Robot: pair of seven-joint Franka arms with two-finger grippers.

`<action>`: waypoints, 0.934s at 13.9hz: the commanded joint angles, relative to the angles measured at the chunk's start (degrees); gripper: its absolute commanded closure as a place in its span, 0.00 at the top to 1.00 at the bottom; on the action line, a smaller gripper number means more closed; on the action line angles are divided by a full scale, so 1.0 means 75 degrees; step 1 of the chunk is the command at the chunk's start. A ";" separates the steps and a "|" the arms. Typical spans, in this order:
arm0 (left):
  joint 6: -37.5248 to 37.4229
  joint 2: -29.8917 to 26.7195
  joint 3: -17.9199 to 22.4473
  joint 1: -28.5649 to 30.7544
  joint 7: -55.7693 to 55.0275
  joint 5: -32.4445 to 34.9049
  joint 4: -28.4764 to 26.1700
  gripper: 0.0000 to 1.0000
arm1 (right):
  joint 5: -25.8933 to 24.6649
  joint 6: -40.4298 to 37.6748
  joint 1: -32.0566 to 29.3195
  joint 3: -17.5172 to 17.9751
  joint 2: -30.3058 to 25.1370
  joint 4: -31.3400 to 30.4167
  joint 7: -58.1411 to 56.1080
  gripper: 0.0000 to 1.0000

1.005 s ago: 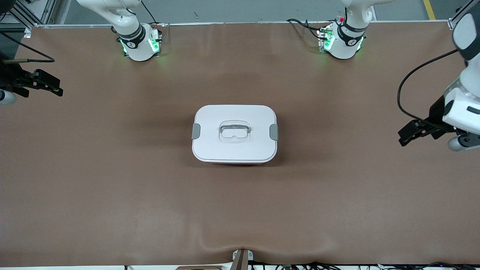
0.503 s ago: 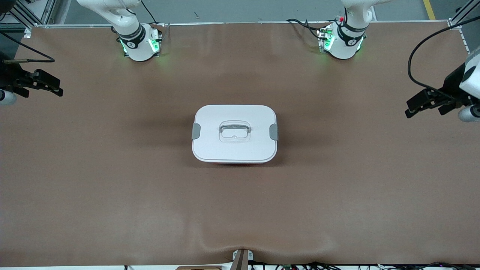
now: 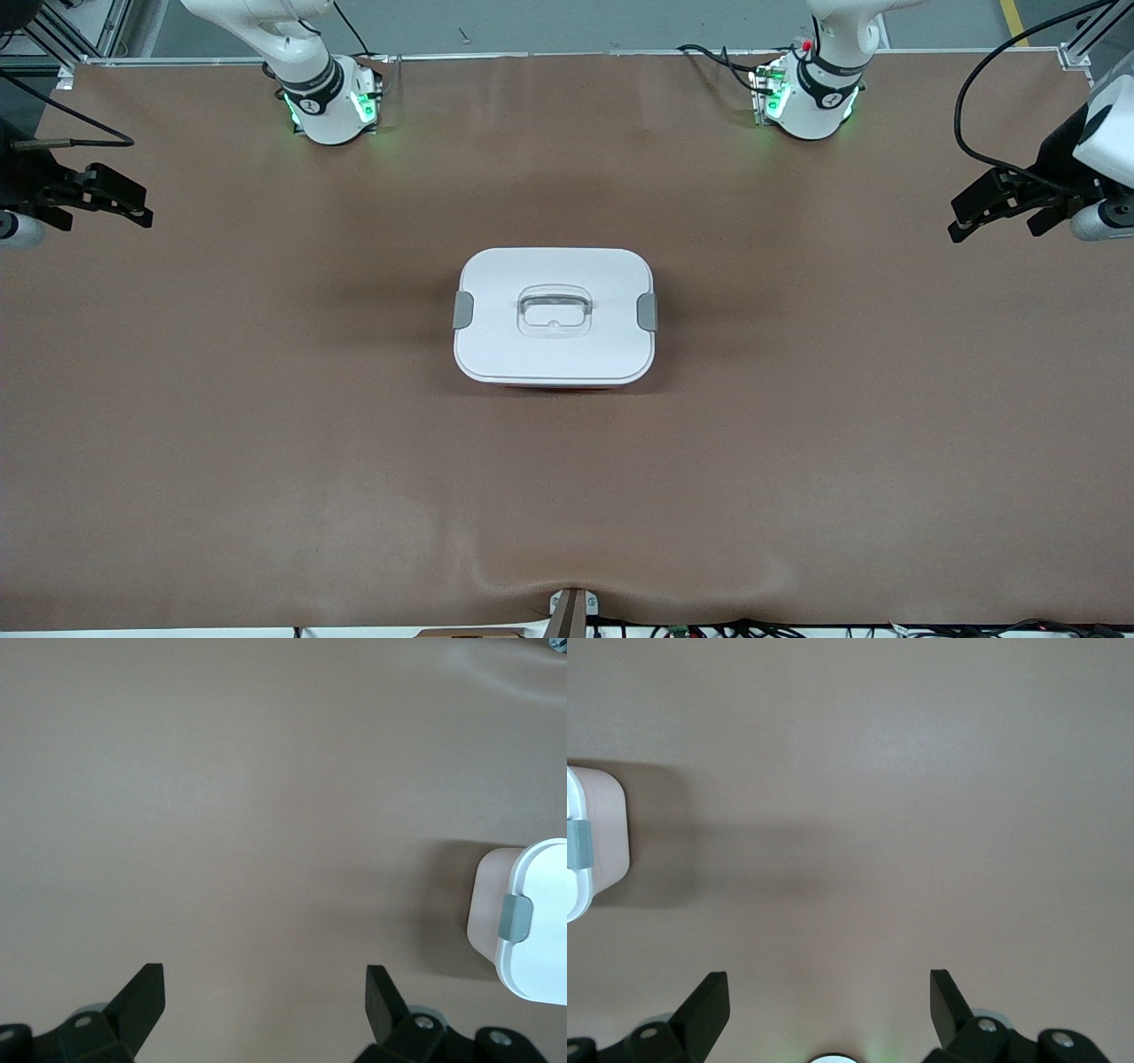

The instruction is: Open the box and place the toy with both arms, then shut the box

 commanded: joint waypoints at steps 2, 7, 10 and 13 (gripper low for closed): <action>0.0004 -0.0058 -0.0013 0.0123 0.0515 -0.0149 -0.0115 1.00 | -0.0150 0.0001 0.0076 -0.0017 0.0017 0.0084 0.0024 1.00; 0.0004 0.0094 -0.0001 0.0135 0.0830 -0.0102 0.0014 1.00 | -0.0150 0.0001 0.0088 -0.0017 0.0017 0.0084 0.0035 1.00; 0.0004 0.0118 0.0057 0.0124 0.0960 -0.0056 0.0049 1.00 | -0.0150 0.0001 0.0100 -0.0017 0.0017 0.0072 0.0035 1.00; -0.0020 0.0036 0.1072 -0.0670 0.1065 -0.0044 0.0061 1.00 | -0.0150 0.0001 0.0100 -0.0017 0.0017 0.0072 0.0035 1.00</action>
